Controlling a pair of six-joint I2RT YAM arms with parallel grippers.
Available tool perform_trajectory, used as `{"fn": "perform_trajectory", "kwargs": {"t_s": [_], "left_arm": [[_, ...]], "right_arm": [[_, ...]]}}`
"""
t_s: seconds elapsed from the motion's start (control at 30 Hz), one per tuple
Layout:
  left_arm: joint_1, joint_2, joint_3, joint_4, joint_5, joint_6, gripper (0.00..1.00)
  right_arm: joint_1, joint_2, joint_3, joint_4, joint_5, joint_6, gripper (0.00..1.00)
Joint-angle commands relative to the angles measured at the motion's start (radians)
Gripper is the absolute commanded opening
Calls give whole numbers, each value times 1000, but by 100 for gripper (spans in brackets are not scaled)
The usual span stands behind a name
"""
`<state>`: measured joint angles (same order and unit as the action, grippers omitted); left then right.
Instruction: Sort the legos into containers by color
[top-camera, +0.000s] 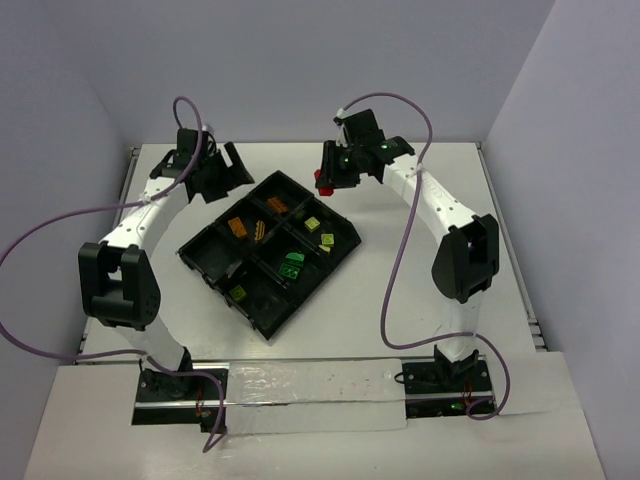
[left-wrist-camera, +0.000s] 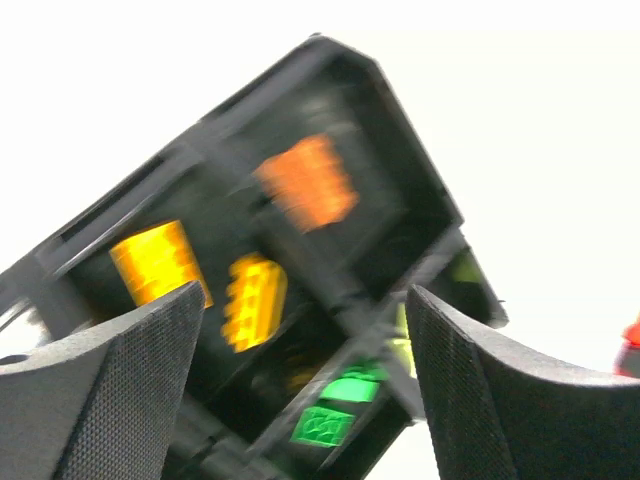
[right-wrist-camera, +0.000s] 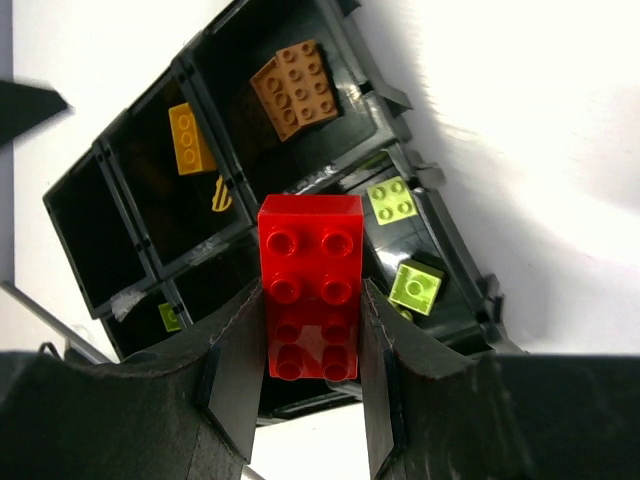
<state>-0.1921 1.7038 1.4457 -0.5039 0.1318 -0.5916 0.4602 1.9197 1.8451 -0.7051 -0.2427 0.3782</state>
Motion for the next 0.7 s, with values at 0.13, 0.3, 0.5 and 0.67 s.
{"fn": "perform_trajectory", "kwargs": {"t_s": [0.13, 0.3, 0.5, 0.67], "left_arm": [[-8, 118, 147, 185, 474, -91, 83], [-26, 178, 241, 130, 588, -95, 81], [-41, 222, 277, 86, 572, -92, 78], [-43, 277, 308, 83, 539, -83, 78]], "right_arm": [[55, 36, 64, -3, -15, -53, 0], [72, 14, 38, -28, 13, -102, 0], [80, -24, -12, -60, 57, -164, 0], [79, -52, -41, -76, 60, -189, 0]]}}
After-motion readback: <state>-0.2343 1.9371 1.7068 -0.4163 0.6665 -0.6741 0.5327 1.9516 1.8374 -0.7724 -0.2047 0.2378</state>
